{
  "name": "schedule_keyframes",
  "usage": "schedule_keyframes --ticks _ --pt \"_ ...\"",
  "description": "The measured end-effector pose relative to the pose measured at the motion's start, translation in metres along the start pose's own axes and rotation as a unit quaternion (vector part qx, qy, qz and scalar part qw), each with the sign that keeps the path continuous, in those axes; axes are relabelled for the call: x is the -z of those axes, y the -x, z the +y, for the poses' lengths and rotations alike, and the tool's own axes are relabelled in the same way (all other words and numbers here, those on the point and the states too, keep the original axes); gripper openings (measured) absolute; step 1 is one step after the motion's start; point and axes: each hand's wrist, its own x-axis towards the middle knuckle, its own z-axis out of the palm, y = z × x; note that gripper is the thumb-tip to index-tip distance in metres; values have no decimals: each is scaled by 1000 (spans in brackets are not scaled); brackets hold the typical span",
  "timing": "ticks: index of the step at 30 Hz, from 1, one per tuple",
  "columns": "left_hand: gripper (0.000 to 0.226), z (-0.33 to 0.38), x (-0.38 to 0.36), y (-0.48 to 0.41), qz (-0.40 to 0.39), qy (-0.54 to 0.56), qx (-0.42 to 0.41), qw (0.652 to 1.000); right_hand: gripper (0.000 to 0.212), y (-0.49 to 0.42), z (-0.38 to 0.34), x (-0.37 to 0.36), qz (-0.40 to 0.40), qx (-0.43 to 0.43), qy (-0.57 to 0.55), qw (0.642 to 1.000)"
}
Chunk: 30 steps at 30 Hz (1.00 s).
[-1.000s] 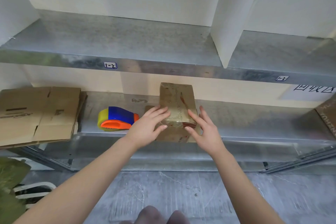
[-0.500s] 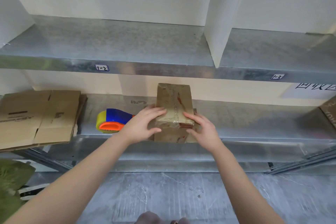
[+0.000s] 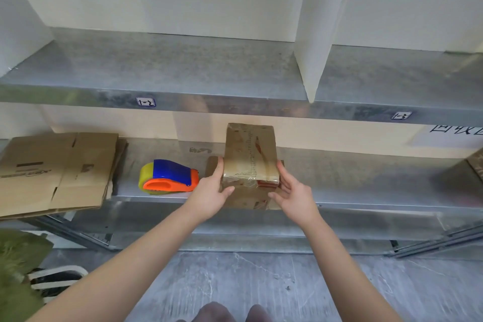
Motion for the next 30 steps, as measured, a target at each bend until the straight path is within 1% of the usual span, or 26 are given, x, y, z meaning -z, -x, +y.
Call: schedule_keyframes --ticks 2,4,5,6,7,10,13,14,16,17,18,19,20,22,24,27,28,30 --pt "88 2 2 -1 2 -26 -2 1000 82 1 -1 6 -9 3 -2 1000" --pt "85 3 4 3 58 -49 -28 997 80 1 -2 9 -5 2 -2 1000" --pt "82 2 3 4 89 -42 -33 995 79 1 -3 10 0 0 -5 1000" --pt "80 2 2 6 105 -18 -28 994 78 2 -4 9 2 -4 -10 1000" --pt "80 1 1 8 102 9 -20 995 79 2 -5 7 2 -9 -14 1000" --pt "82 3 -4 8 71 46 -6 996 80 4 -7 1 8 -17 -27 999" --pt "77 2 5 6 45 100 -27 994 82 3 -9 3 11 -11 -29 999" --pt "72 1 12 6 18 100 -36 994 84 1 -7 6 8 -2 -23 1000" --pt "64 -2 29 6 -65 84 -51 993 85 -1 -7 13 -3 14 0 1000" --pt "63 -3 36 5 -102 65 -62 991 82 -2 -10 16 -7 14 17 1000" --pt "64 -3 41 3 -122 39 -76 989 77 -3 -13 18 -14 14 32 999" --pt "65 -4 44 0 -117 10 -89 989 72 -4 -15 19 -25 14 44 999" --pt "64 -4 46 -4 -92 -21 -102 990 70 -6 -17 19 -40 17 54 998" --pt "54 -3 45 -10 -25 -69 -126 989 76 -9 -18 17 -57 23 79 995" --pt "44 -4 37 -12 19 -80 -133 988 77 -10 -16 15 -47 18 95 994" --pt "34 -8 19 -14 85 -67 -144 984 70 -12 -14 11 -22 17 97 995" --pt "34 -8 16 -14 91 -47 -147 984 69 -11 -14 10 -21 18 96 995" --pt "42 -9 18 -13 55 -7 -152 987 68 -10 -13 14 -30 23 90 995"
